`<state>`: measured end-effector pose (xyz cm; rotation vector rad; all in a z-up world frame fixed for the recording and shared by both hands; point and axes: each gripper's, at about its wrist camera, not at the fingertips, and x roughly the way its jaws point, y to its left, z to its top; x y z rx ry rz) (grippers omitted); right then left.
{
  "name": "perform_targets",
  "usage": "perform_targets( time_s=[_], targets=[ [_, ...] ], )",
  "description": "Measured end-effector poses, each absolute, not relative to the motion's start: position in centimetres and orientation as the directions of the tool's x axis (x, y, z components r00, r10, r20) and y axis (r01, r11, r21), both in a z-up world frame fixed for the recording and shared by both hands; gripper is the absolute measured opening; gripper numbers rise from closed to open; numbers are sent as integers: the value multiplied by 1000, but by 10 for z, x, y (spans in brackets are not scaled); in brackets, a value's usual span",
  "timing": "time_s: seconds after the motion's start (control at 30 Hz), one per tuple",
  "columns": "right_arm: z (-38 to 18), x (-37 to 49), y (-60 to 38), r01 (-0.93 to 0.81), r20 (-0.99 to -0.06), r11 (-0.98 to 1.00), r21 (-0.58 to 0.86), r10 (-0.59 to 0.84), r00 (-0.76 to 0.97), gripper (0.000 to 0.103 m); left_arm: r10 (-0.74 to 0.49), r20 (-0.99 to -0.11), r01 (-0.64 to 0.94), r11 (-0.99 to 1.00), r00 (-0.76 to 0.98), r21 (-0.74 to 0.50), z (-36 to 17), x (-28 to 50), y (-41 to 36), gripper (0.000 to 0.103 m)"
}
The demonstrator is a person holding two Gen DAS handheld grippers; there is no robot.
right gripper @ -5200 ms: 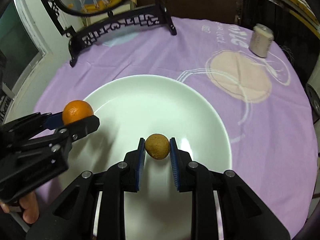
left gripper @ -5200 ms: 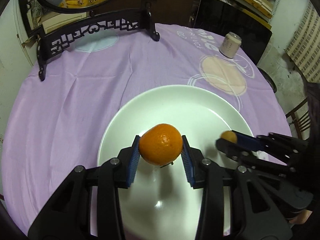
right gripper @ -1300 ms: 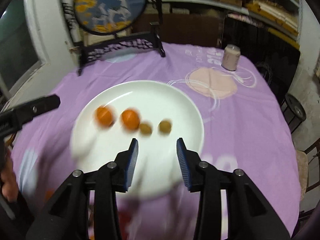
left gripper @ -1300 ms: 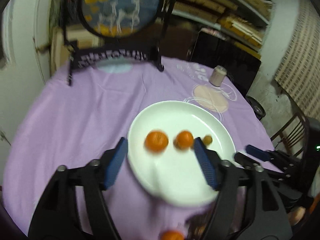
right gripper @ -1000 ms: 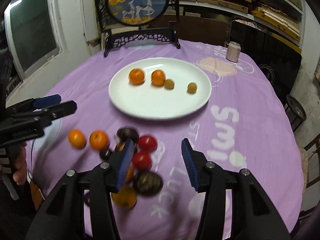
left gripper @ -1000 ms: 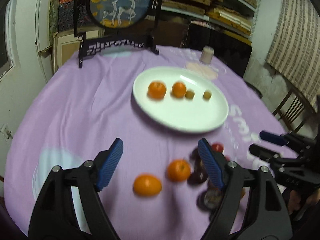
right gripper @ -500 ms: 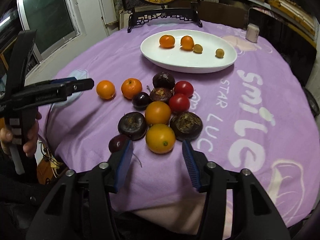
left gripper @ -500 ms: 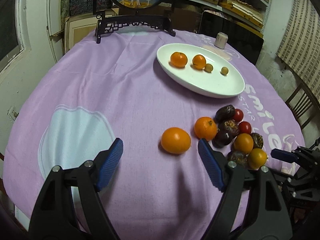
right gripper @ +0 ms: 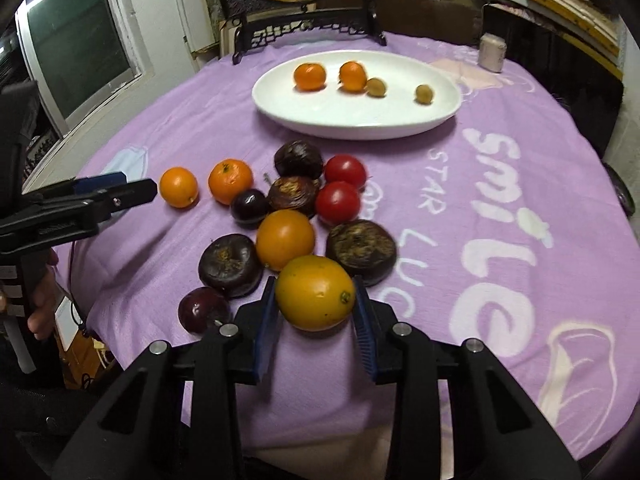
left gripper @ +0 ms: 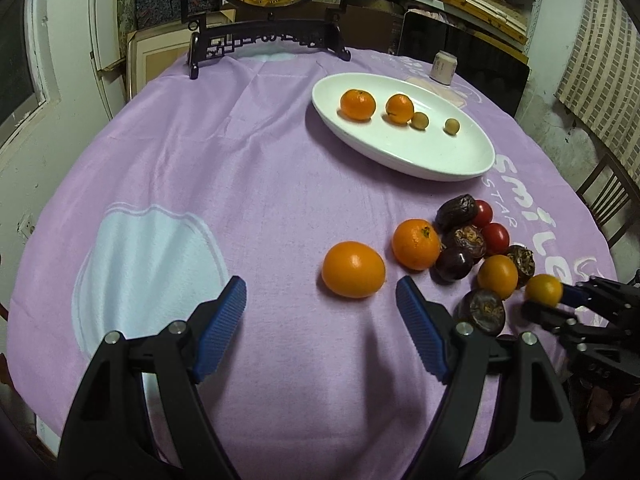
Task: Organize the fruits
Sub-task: 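Grasp an orange with each tool and set both on the white plate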
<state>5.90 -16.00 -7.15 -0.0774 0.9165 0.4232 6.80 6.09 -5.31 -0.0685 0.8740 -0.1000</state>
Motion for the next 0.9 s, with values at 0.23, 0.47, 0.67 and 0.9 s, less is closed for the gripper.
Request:
perform_targets(
  time_s=[0.23,0.47,0.67,0.9],
  targets=[
    [-70,55,-161,-399,-778,908,131,343,526,36,-105,-789,71,994,606,-78,-70,88,44,79],
    [-69,54,-166,-395,-772,908,140,350,531,36,-148,-793,85,989,591,-121,-77,100,40,44],
    [-69,55,-166,-392,-773,909,146,352,529,36,-182,-785,96,983,592,-156,-72,93,41,43],
    [-66,59,-165,-391,-770,910,139,348,535,36,-223,-747,146,975,626,-169,-48,78,34,43]
  ],
)
